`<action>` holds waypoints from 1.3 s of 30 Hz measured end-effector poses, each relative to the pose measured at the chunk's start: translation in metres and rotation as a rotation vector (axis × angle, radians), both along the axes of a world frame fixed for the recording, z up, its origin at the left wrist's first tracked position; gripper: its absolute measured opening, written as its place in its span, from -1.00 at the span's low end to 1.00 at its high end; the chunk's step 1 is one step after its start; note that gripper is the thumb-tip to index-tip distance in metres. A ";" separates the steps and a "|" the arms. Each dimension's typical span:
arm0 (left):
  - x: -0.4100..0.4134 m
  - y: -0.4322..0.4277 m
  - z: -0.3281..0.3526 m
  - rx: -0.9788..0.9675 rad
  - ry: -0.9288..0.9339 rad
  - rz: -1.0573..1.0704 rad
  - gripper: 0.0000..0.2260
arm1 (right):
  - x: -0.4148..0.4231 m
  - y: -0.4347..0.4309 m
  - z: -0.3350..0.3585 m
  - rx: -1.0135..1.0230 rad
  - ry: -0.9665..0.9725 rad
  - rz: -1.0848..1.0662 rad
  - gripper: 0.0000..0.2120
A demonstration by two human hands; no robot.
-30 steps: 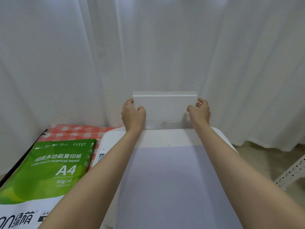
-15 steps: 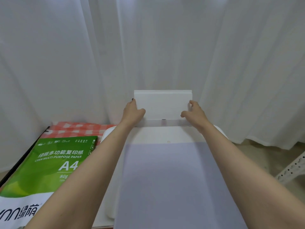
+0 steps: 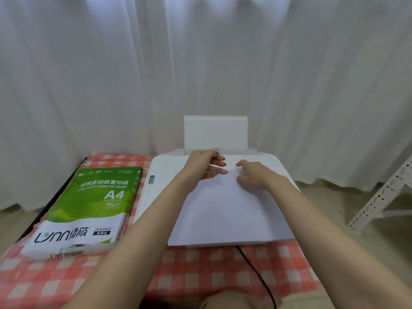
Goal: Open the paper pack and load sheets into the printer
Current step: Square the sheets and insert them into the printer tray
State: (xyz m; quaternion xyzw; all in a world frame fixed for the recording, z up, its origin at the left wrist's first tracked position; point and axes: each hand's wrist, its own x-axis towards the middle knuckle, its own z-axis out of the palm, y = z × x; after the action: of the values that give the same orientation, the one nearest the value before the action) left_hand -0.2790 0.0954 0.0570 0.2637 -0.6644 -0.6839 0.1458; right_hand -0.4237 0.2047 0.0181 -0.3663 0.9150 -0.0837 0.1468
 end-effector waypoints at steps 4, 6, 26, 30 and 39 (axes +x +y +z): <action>0.036 0.030 -0.012 0.037 -0.203 -0.210 -0.71 | 0.016 0.013 0.000 0.053 0.032 0.028 -0.53; 0.054 0.046 -0.021 0.007 -0.401 -0.376 -0.64 | 0.023 0.019 0.001 0.068 0.040 -0.001 -0.52; 0.100 0.087 -0.072 0.087 -0.054 0.458 -0.81 | 0.071 0.053 -0.003 -0.028 0.171 -0.005 -0.71; 0.101 0.069 -0.043 -0.267 -0.139 0.380 -0.67 | 0.067 0.068 -0.002 -0.275 -0.020 -0.070 -0.72; 0.101 0.039 0.020 -0.021 0.248 0.151 -0.83 | 0.068 0.073 0.049 -1.044 -0.734 -0.252 -0.84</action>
State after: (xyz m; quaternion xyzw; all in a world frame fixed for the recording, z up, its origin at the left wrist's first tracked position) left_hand -0.1780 0.1344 0.0772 0.2250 -0.6267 -0.6915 0.2802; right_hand -0.3552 0.2773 0.0672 -0.2268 0.6804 -0.6536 0.2417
